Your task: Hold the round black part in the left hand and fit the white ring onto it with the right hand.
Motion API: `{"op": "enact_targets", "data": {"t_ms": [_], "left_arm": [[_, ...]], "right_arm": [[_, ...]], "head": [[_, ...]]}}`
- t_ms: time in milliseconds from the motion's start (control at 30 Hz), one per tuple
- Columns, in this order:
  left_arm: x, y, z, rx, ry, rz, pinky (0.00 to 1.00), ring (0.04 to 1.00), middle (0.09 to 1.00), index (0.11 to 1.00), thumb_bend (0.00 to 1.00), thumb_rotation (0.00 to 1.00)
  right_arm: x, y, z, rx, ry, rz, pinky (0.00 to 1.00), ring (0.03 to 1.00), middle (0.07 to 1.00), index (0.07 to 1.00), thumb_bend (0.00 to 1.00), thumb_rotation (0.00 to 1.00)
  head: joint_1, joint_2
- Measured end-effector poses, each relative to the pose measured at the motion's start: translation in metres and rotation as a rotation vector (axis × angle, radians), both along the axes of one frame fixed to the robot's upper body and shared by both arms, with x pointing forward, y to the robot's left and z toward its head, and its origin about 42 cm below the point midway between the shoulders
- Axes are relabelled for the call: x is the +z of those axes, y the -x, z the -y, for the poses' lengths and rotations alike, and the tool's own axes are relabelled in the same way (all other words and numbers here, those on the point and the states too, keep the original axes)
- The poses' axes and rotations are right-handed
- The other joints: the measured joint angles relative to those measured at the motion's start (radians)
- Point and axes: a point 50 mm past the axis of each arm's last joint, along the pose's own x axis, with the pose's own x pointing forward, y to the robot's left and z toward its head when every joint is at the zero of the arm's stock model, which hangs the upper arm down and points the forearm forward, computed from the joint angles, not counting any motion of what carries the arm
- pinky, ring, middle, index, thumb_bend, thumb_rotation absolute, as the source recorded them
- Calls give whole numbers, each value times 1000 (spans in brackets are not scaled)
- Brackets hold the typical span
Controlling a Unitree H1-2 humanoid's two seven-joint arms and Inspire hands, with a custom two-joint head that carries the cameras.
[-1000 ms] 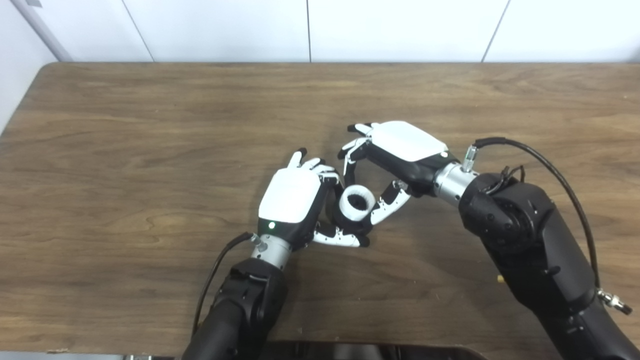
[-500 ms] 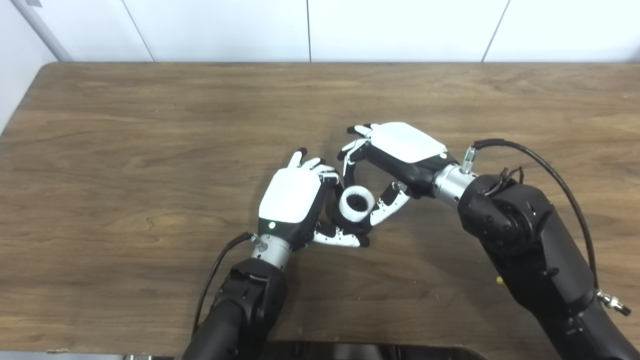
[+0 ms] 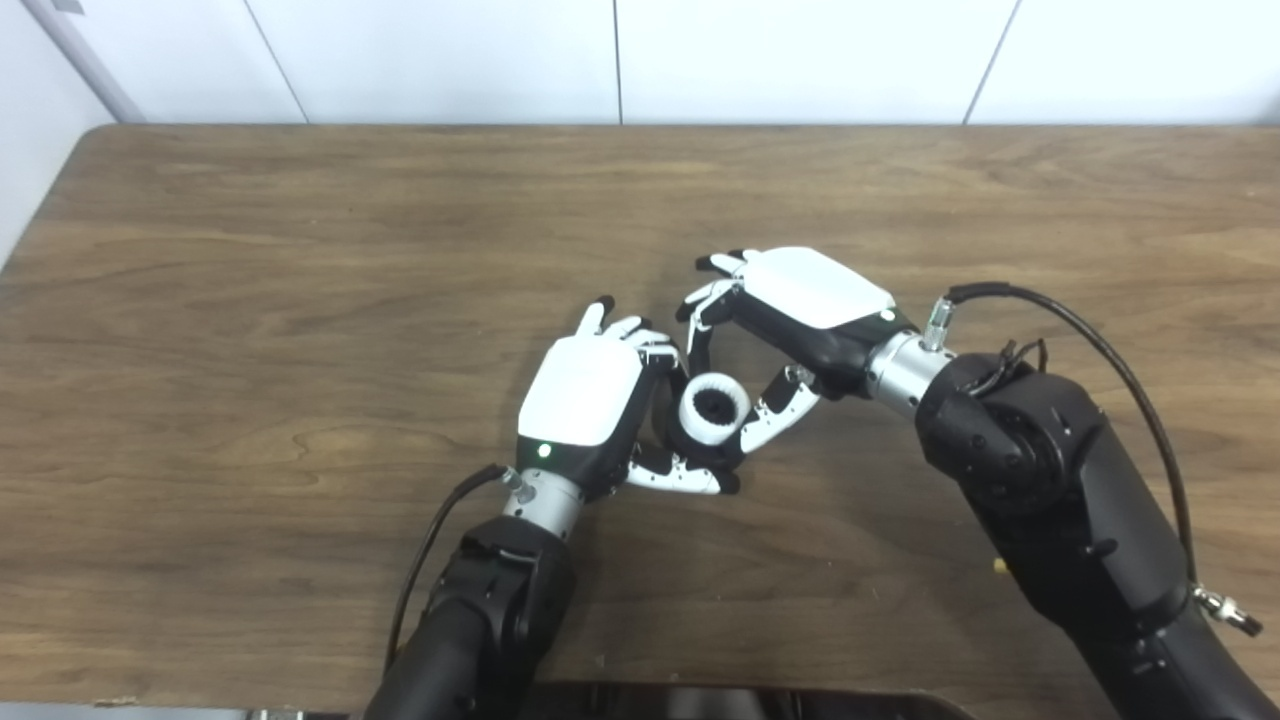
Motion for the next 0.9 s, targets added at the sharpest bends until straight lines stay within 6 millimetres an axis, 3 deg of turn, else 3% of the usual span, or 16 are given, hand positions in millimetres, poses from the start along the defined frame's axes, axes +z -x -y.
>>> {"op": "enact_targets", "data": {"t_ms": [900], "left_arm": [[0, 0, 1, -2, 1, -1, 1000, 868, 763, 483, 525, 55]], "right_arm": [[-1, 0, 0, 4, 5, 1, 1000, 1000, 832, 492, 525, 145]], "head": [[-3, 0]]}}
